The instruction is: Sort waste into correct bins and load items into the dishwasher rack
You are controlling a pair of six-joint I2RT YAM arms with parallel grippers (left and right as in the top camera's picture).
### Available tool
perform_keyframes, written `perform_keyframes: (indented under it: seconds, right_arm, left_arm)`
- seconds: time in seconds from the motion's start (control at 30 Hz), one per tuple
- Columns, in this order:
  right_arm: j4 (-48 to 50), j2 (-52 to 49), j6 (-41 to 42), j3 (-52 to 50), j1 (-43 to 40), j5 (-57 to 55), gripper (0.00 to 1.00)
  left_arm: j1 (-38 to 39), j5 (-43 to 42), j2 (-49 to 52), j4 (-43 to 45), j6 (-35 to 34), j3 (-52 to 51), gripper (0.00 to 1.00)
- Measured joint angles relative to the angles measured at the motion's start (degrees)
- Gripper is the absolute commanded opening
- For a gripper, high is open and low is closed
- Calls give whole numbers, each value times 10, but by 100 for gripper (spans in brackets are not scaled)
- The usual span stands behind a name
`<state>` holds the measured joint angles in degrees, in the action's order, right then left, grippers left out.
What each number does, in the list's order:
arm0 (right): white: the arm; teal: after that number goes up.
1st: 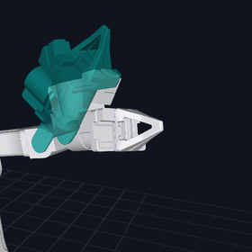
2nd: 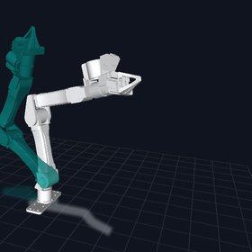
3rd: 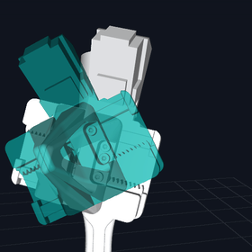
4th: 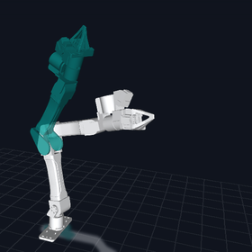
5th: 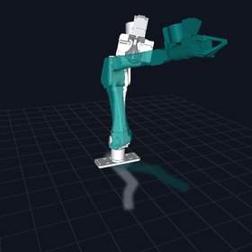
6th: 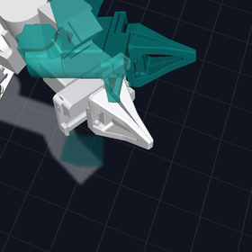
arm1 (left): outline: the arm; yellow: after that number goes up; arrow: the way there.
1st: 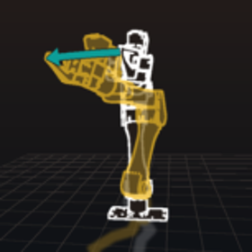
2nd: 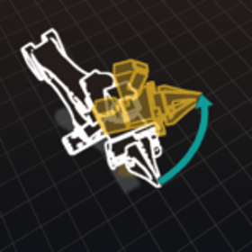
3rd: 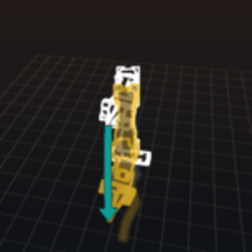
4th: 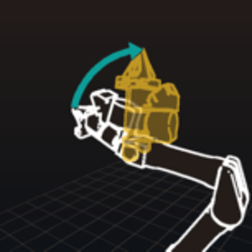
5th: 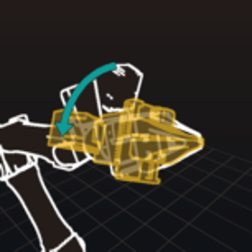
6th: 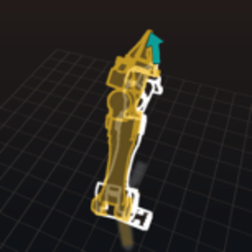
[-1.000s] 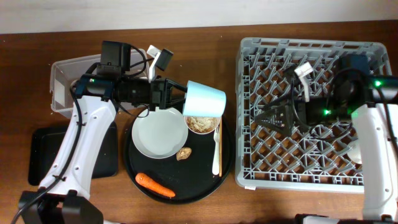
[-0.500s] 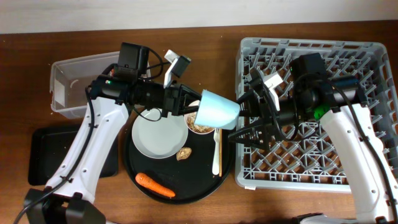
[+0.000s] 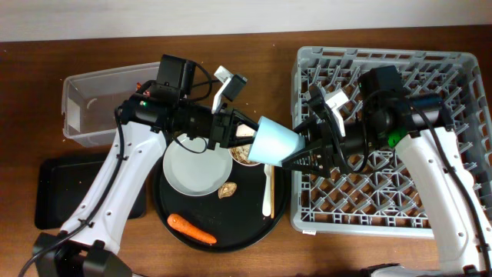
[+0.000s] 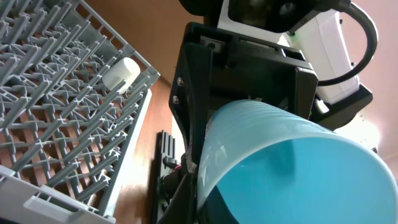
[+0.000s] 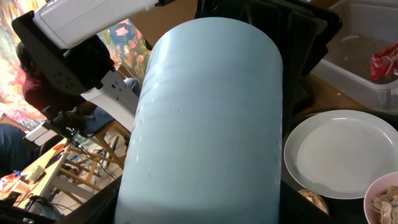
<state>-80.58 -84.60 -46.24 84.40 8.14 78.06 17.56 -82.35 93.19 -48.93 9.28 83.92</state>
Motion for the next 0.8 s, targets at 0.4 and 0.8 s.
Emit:
perform_keyframes:
  seconds: [0.4,0.8]
  right_arm:
    - [14,0,83,2,-63,-118,44]
    - [23,0,363,116,-250,-507,42]
  left_arm:
    - [-9,249,0,-110,-1,2,26]
    - [-104,481,0,-186,-1,2,26]
